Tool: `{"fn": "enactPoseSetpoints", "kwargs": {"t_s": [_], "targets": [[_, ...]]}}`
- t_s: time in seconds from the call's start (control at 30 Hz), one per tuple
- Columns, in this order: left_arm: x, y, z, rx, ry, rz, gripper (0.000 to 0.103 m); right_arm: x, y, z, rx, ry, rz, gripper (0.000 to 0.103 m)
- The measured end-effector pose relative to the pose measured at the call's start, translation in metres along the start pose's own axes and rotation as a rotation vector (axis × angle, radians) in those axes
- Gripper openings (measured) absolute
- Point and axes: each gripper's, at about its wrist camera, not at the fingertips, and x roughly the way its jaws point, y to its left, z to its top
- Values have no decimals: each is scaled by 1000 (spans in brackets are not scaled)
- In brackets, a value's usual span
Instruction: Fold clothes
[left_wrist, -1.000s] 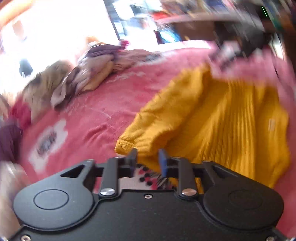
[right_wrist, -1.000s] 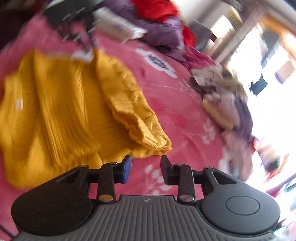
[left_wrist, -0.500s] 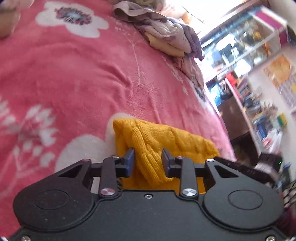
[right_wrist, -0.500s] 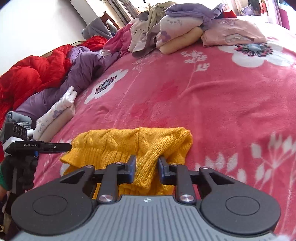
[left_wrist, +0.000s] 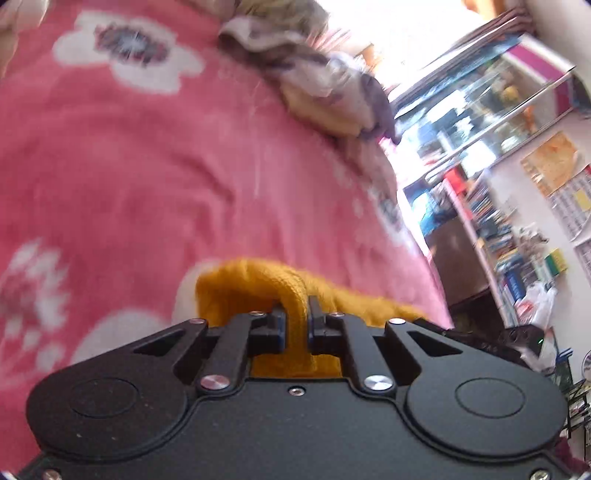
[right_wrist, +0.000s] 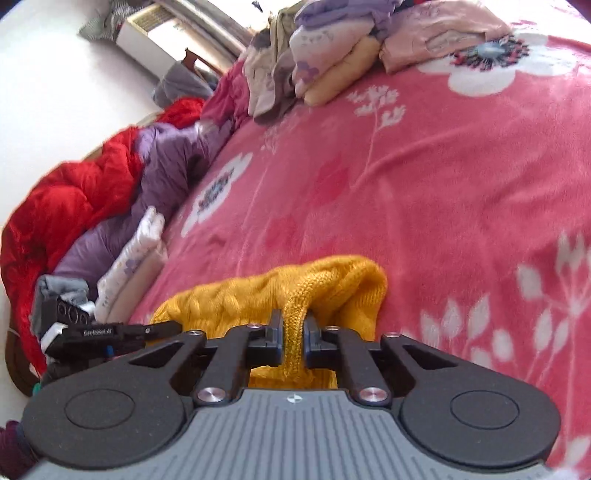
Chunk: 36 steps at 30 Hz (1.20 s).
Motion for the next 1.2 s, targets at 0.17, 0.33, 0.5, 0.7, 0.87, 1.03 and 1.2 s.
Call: {"fn": "enactPoseSetpoints", "kwargs": {"t_s": [0.17, 0.33, 0.5, 0.7, 0.87, 1.03, 1.2], "targets": [[18, 12, -6, 37, 48, 65, 7, 2, -12, 18, 9, -98, -10, 10], [21, 32, -23, 13, 27, 80, 8, 17, -14, 3, -92, -36, -79, 10], [16, 28, -22, 54, 31, 69, 9, 12, -4, -9, -168, -62, -119, 16], [-31, -25, -29, 436, -76, 271, 24, -16, 26, -15, -393, -123, -236, 29], [-8, -54, -34, 596, -15, 199, 24, -8, 59, -22, -596, -86, -210, 29], [52, -48, -43, 624, 141, 250, 24, 41, 72, -21, -661, 69, -205, 27], [51, -38, -50, 637, 120, 214, 24, 68, 61, -27, -696, 122, -236, 25]]}}
